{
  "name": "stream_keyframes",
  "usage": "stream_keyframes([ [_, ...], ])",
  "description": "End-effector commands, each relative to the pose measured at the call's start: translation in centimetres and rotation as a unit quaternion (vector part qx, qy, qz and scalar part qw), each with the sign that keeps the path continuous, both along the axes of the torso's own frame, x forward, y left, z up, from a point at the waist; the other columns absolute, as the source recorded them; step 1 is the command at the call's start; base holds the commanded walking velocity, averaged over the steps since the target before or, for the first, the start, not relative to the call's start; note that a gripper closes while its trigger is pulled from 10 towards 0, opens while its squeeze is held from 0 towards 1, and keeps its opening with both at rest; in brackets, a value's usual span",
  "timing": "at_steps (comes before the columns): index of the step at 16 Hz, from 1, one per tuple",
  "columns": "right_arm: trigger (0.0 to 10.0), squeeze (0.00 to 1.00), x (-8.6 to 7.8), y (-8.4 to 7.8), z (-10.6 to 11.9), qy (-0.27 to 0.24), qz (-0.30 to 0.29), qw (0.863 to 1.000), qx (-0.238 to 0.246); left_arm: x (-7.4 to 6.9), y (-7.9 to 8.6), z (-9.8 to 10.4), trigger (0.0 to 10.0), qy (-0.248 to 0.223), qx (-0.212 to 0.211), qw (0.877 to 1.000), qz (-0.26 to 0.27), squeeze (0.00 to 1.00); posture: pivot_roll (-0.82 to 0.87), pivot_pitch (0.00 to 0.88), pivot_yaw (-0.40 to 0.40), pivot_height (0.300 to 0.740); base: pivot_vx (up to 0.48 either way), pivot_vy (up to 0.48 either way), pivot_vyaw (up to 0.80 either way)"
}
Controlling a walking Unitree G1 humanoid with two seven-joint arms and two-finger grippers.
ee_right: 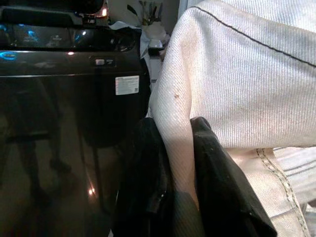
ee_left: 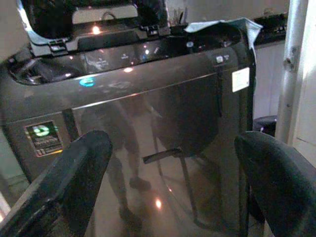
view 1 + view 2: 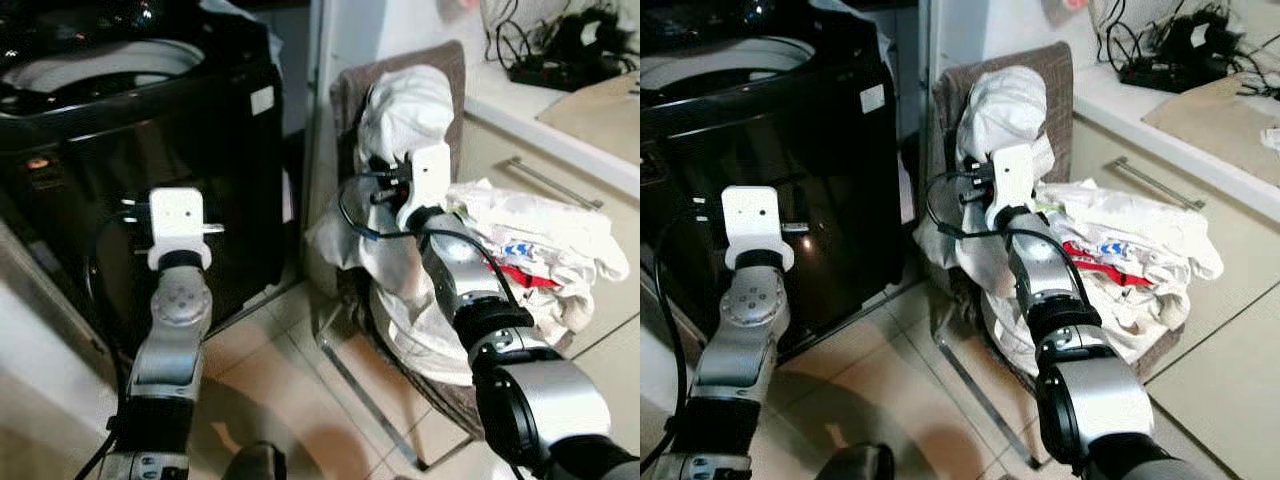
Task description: Clothes washing
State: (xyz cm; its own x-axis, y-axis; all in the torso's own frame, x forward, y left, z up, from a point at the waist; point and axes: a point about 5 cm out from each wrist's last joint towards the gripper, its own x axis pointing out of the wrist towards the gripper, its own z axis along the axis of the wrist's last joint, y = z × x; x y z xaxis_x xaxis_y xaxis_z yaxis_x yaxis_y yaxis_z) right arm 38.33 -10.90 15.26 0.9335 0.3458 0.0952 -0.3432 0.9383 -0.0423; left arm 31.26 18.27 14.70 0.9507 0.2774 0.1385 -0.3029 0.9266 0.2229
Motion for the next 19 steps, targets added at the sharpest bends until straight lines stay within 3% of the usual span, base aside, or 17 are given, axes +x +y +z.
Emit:
stream_keyframes([
  [1,0.0,0.15,0.6,0.4,1.7,-0.024,0.005,1.0,0.003,-0.1,-0.1,0.0,10.0,0.003,0.006,1.0,-0.001,0.0,0.08,0.0,-0.048,0.74,0.0,0.0,0.42],
  [4,0.0,0.15,0.9,1.4,3.1,-0.044,0.021,0.999,-0.008,0.0,-0.4,-0.1,10.0,0.008,0.004,1.0,-0.003,0.0,0.08,0.0,-0.047,0.74,0.0,-0.48,0.42],
  [9,0.0,0.15,0.6,1.3,1.8,-0.023,0.024,0.999,-0.013,-0.1,-0.7,0.1,10.0,0.003,0.037,0.999,-0.01,0.0,0.09,0.0,-0.053,0.74,0.0,-0.307,0.42],
  [10,0.0,0.12,0.6,1.3,1.6,-0.019,0.024,0.999,-0.016,-0.1,-1.0,0.2,10.0,0.002,0.032,0.999,-0.022,0.0,0.09,0.0,-0.052,0.74,0.0,-0.307,0.43],
  [11,0.0,0.16,0.5,1.4,1.6,-0.023,0.031,0.999,-0.023,-0.1,-1.1,0.2,10.0,0.005,0.034,0.999,-0.023,0.0,0.09,0.0,-0.05,0.74,0.0,-0.48,0.42],
  [15,0.0,0.15,0.6,1.6,2.0,-0.03,0.03,0.999,-0.028,-0.1,-0.7,0.1,10.0,0.008,0.022,1.0,-0.011,0.0,0.08,0.0,-0.047,0.74,0.0,-0.48,0.42],
  [16,0.0,0.15,0.5,2.5,3.0,-0.058,0.055,0.996,-0.039,0.0,-0.6,-0.1,10.0,0.009,0.01,1.0,-0.003,0.0,0.08,0.0,-0.045,0.74,0.0,0.0,0.41],
  [17,0.0,0.06,-0.1,4.7,3.8,-0.088,0.127,0.986,-0.059,0.0,-0.6,-0.1,10.0,0.012,0.015,1.0,0.002,0.0,0.08,0.0,-0.046,0.74,0.0,0.0,0.41],
  [19,0.0,0.0,-0.4,5.3,3.2,-0.079,0.142,0.984,-0.071,0.1,-0.6,0.0,10.0,0.011,0.017,1.0,0.001,0.0,0.08,0.0,-0.053,0.74,0.0,0.0,0.21],
])
